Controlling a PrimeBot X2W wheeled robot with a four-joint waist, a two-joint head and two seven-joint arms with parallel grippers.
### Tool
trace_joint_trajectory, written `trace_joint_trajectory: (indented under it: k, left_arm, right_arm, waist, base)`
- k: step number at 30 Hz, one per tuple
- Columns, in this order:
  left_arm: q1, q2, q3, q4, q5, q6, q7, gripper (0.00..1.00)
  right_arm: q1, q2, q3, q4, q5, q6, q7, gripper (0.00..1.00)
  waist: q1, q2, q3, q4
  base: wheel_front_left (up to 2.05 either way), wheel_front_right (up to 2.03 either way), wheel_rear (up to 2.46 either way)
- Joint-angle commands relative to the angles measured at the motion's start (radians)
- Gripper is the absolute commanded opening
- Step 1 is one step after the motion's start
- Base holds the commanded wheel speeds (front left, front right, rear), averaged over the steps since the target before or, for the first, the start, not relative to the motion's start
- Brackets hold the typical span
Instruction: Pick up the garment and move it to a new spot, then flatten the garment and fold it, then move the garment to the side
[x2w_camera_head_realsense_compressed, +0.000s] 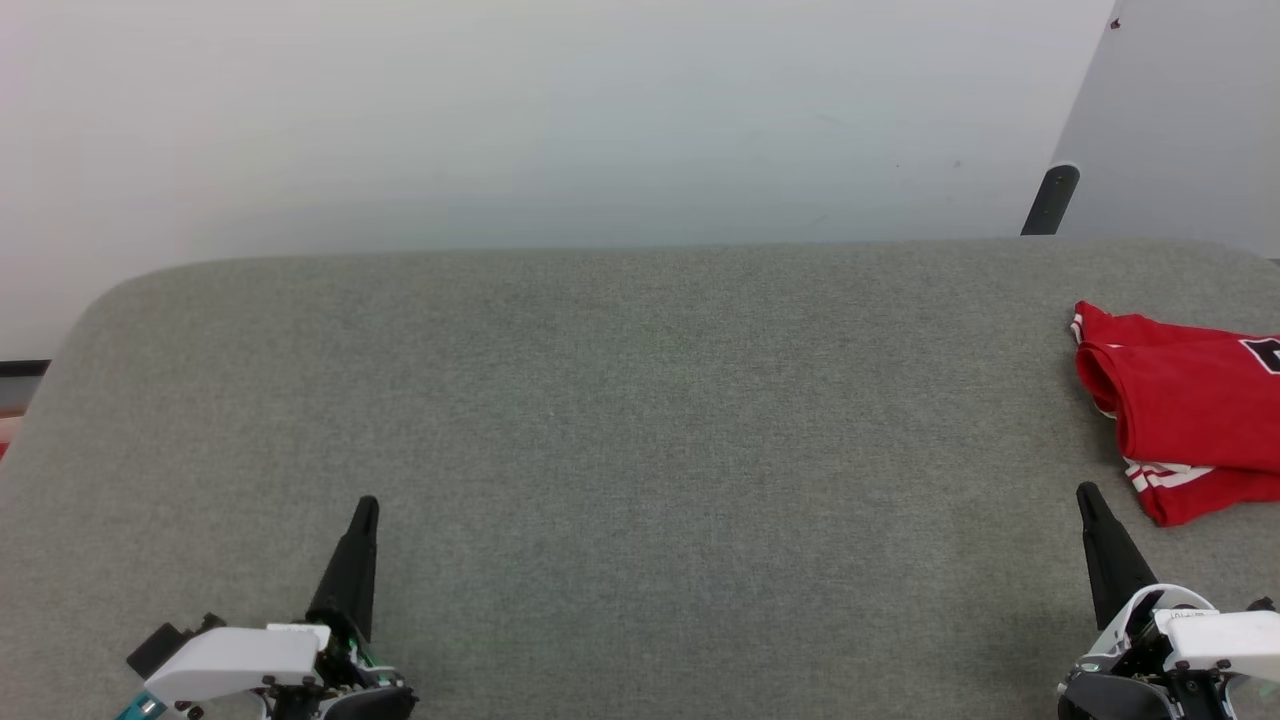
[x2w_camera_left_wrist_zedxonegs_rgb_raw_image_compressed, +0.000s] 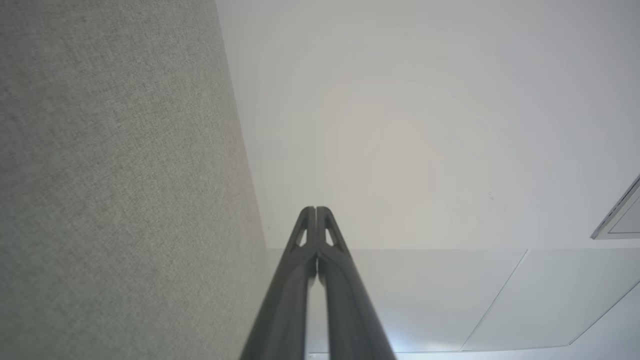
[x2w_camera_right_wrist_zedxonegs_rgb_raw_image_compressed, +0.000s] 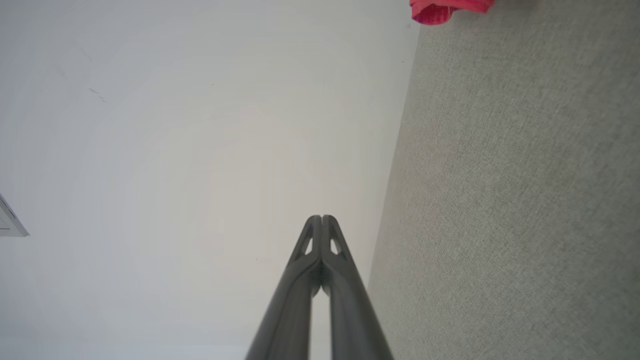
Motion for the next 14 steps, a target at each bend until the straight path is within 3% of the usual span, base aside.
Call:
trace_joint_trajectory:
  k: [1,14]
  left_arm:
    - [-0.009,0.0,0.002,-0.002,-0.004,-0.003,0.001,0.0]
    - [-0.009,0.0,0.002,-0.002,-0.004,-0.003,0.001,0.0]
  right_arm:
    - [-0.003,0.003,0.0,0.0,0.005,0.0,0.0,0.0]
    - [-0.003,0.003,0.0,0.0,0.005,0.0,0.0,0.0]
  waist:
    - [0.0,-0.0001,0.0,0.0]
    - [0.0,-0.0001,0.0,0.0]
  base:
    - [0.0,0.0,0.0]
    - [0.0,0.0,0.0]
